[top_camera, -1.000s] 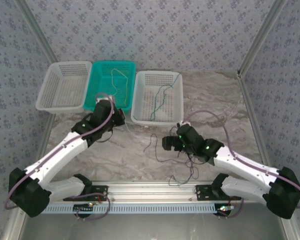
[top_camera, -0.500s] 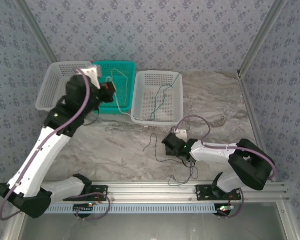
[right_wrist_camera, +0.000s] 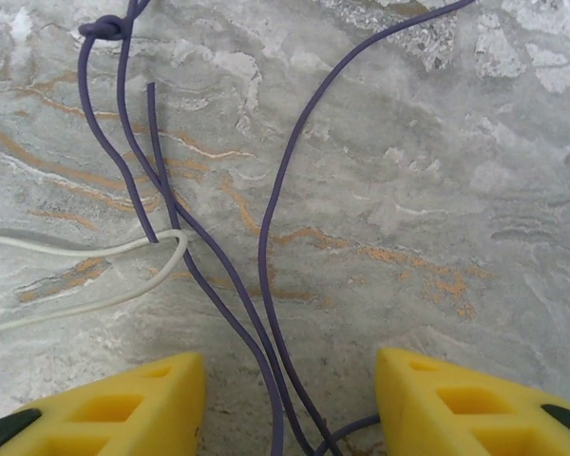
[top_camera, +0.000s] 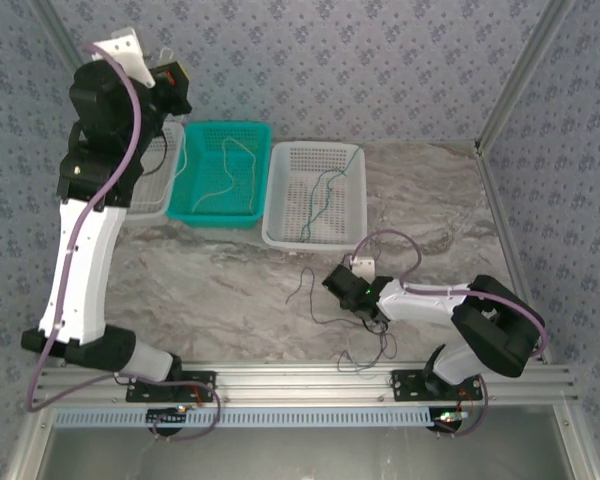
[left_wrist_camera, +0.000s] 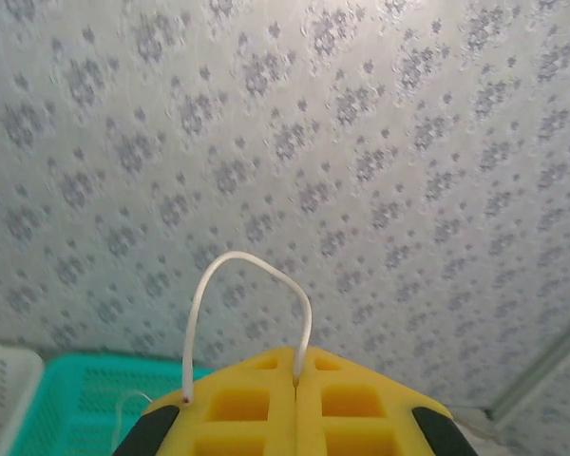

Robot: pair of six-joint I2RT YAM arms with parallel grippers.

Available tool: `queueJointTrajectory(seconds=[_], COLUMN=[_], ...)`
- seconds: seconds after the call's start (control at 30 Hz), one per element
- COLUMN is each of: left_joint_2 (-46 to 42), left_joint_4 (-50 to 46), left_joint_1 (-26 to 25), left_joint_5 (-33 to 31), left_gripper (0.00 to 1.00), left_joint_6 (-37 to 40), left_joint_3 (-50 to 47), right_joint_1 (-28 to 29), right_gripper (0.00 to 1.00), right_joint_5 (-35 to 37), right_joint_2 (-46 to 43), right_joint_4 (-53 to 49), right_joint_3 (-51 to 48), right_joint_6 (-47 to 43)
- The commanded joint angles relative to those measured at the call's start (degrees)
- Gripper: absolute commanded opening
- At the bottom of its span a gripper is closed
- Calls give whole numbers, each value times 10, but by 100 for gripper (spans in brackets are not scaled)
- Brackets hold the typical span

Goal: Untangle the cables

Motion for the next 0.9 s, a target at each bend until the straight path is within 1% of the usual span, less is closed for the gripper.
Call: queueJointTrajectory(seconds=[0.0, 0.17, 0.3, 0.37, 0.5, 0.57, 0.6, 0.63, 0.7, 0.8, 0.87], left_joint_2=[39, 108, 148, 162, 197, 218, 226, 232, 223, 173, 134], left_joint_4=[23, 49, 46, 50, 51, 71, 81, 86, 111, 174, 195], left_joint_1=[20, 59, 74, 74, 74, 73, 72, 72, 72, 73, 73], left_joint_5=[-32, -24, -33, -24, 30, 41, 44, 41, 32, 37, 44], left_gripper=[0, 0, 0, 0, 0, 1, 7, 15, 38, 53, 60], left_joint_6=[78, 94, 91, 81, 55, 34, 25, 16, -7, -31, -42], left_joint_3=[55, 95, 100, 84, 39, -19, -53, -77, -148, -242, -277], right_joint_1=[-3, -1, -1, 0, -1, -1, -1, 0, 0, 2, 1], right_gripper=[51, 51, 52, 52, 53, 53, 51, 50, 47, 46, 45], right_joint_5=[18, 20, 26, 30, 31, 31, 30, 27, 22, 23, 26], right_joint_2=[-2, -19, -35, -45, -58, -59, -58, -59, -60, -66, -69], right_joint_4=[-30, -47, -67, -77, -77, -75, -74, -73, -76, -87, -89], right_joint_3=[6, 7, 10, 11, 9, 10, 11, 11, 11, 6, 1], right_joint_6=[-1, 2, 8, 15, 18, 18, 17, 16, 16, 24, 26])
